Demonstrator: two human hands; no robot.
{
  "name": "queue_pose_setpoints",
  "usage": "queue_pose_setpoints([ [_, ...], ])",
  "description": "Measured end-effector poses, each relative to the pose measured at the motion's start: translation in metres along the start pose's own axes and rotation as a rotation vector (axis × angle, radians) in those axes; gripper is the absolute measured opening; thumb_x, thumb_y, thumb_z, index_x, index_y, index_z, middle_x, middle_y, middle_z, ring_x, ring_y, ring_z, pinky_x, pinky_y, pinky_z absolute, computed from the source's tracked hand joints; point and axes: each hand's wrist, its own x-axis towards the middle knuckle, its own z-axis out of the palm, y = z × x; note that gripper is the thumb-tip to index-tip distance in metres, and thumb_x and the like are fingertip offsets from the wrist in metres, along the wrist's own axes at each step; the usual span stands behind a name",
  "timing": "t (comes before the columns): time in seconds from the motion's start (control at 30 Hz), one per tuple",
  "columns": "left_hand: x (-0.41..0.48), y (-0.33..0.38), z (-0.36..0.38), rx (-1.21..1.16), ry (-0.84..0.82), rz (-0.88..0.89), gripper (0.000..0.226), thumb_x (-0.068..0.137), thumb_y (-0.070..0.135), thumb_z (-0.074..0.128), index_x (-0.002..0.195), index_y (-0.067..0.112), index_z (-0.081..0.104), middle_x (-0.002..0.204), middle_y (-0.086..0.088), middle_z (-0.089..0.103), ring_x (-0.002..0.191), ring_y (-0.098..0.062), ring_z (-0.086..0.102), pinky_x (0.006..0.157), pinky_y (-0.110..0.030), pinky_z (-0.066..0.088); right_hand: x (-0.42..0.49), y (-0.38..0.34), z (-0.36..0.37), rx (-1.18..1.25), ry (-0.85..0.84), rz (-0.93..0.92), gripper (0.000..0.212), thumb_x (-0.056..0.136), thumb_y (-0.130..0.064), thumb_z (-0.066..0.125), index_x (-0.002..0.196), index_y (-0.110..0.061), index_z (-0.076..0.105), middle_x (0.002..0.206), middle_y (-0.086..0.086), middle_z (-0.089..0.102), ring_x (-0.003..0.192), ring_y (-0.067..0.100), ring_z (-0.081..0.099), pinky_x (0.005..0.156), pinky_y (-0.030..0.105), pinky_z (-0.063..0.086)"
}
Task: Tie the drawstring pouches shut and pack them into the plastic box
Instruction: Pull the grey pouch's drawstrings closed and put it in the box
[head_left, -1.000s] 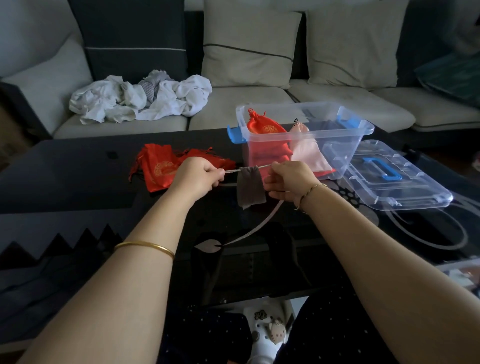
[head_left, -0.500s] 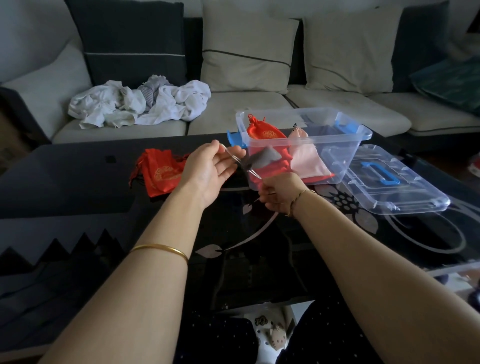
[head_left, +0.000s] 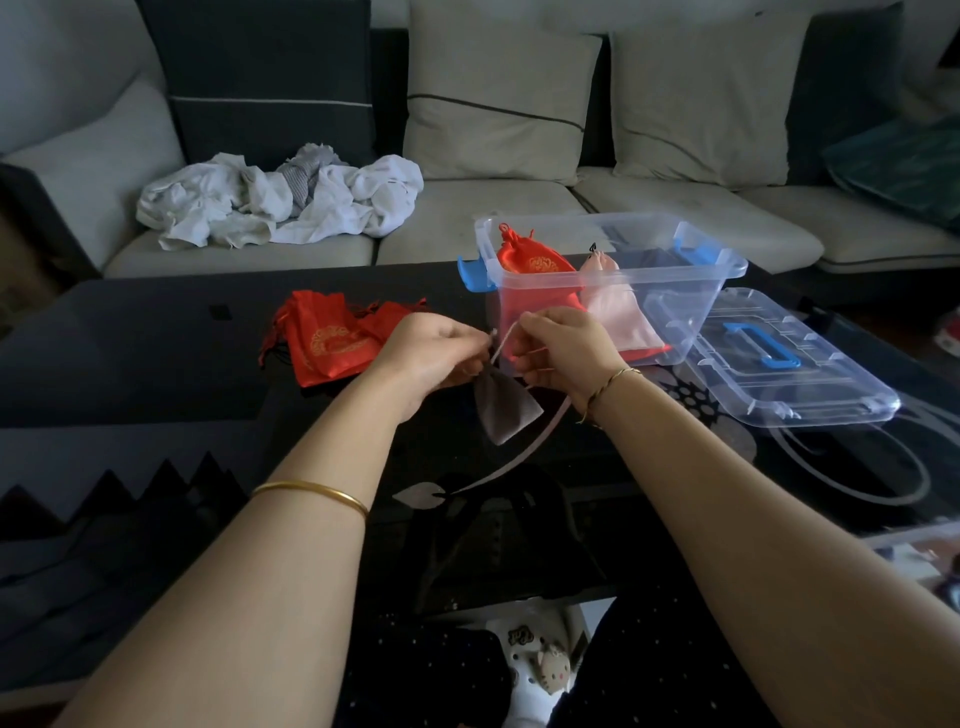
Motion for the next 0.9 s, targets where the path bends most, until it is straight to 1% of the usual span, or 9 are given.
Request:
queue_pose_setpoints([
  [0.1,0.001,-0.002,0.003,0.144,-0.043,0.043,0.008,0.083,0.014,0.070,0.075,0.017,0.070,0.075,-0.003,0.069,0.065,-0.011,0.061,0.066,-0.025,0.052,-0.004,-0.006,0.005,-0.089,-0.033,-0.095,0.026,0.095,-0.017,0.049,0.071,-0.012,0.059,0.070,0.007,0.061,0.058,0.016,0.057,0.052,0.022,0.049],
  [0.23,0.002,-0.002,0.005,0.195,-0.045,0.082,0.009,0.079,0.018,0.074,0.071,0.018,0.070,0.066,0.004,0.068,0.062,-0.009,0.060,0.060,-0.023,0.049,-0.010,-0.010,0.010,-0.171,-0.036,-0.202,0.031,0.095,-0.017,0.050,0.067,-0.008,0.059,0.058,0.000,0.058,0.050,0.009,0.050,0.045,0.015,0.044],
  [0.33,0.003,-0.001,0.004,0.118,-0.039,0.070,0.010,0.079,0.020,0.074,0.071,0.016,0.069,0.057,0.008,0.066,0.055,-0.006,0.060,0.054,-0.018,0.048,-0.009,-0.012,0.009,-0.051,-0.009,-0.079,0.031,0.097,-0.023,0.045,0.081,-0.005,0.064,0.068,0.006,0.061,0.055,0.014,0.050,0.050,0.023,0.044],
  [0.4,0.003,-0.002,0.004,0.073,-0.041,0.060,0.011,0.079,0.022,0.074,0.070,0.016,0.069,0.054,0.008,0.065,0.052,-0.005,0.061,0.052,-0.017,0.048,-0.009,-0.013,0.007,0.061,-0.044,0.066,0.024,0.096,-0.018,0.045,0.091,-0.004,0.064,0.074,0.006,0.062,0.053,0.014,0.049,0.050,0.025,0.040],
  [0.53,0.002,-0.002,0.003,0.044,-0.028,0.063,0.013,0.085,0.017,0.068,0.072,0.016,0.069,0.055,0.007,0.067,0.052,-0.003,0.061,0.051,-0.015,0.049,-0.011,-0.011,0.007,-0.062,-0.142,0.173,0.021,0.087,-0.009,0.054,0.100,0.003,0.066,0.071,0.006,0.057,0.056,0.012,0.047,0.054,0.023,0.039],
  [0.63,0.001,-0.001,0.003,0.035,-0.033,0.059,0.009,0.087,0.014,0.066,0.078,0.012,0.069,0.060,0.006,0.066,0.053,-0.001,0.062,0.053,-0.014,0.050,-0.011,-0.009,0.004,-0.127,-0.203,0.130,0.012,0.089,-0.012,0.056,0.083,-0.005,0.065,0.068,0.004,0.055,0.057,0.010,0.048,0.055,0.021,0.042],
  [0.7,0.000,0.000,0.003,0.026,-0.029,0.057,0.007,0.087,0.014,0.065,0.081,0.011,0.068,0.062,0.005,0.066,0.054,-0.001,0.063,0.054,-0.015,0.050,-0.011,-0.008,0.002,-0.154,-0.214,0.100,0.016,0.091,-0.014,0.056,0.076,-0.011,0.062,0.068,0.003,0.055,0.057,0.010,0.049,0.055,0.020,0.044],
  [0.8,-0.002,0.002,0.005,-0.038,-0.025,0.007,0.006,0.089,0.013,0.063,0.083,0.012,0.065,0.062,0.004,0.068,0.054,-0.004,0.064,0.052,-0.017,0.052,-0.010,-0.008,0.003,-0.157,-0.162,0.070,0.022,0.092,-0.012,0.053,0.071,-0.011,0.059,0.065,0.003,0.054,0.057,0.011,0.049,0.054,0.021,0.043],
  [0.9,-0.002,0.004,0.005,-0.167,-0.029,-0.089,0.005,0.089,0.008,0.061,0.084,0.010,0.062,0.065,0.000,0.071,0.057,-0.008,0.068,0.055,-0.021,0.053,-0.010,-0.008,0.005,-0.238,-0.076,-0.050,0.027,0.091,-0.009,0.049,0.064,-0.008,0.053,0.064,0.006,0.053,0.059,0.015,0.050,0.056,0.026,0.046],
])
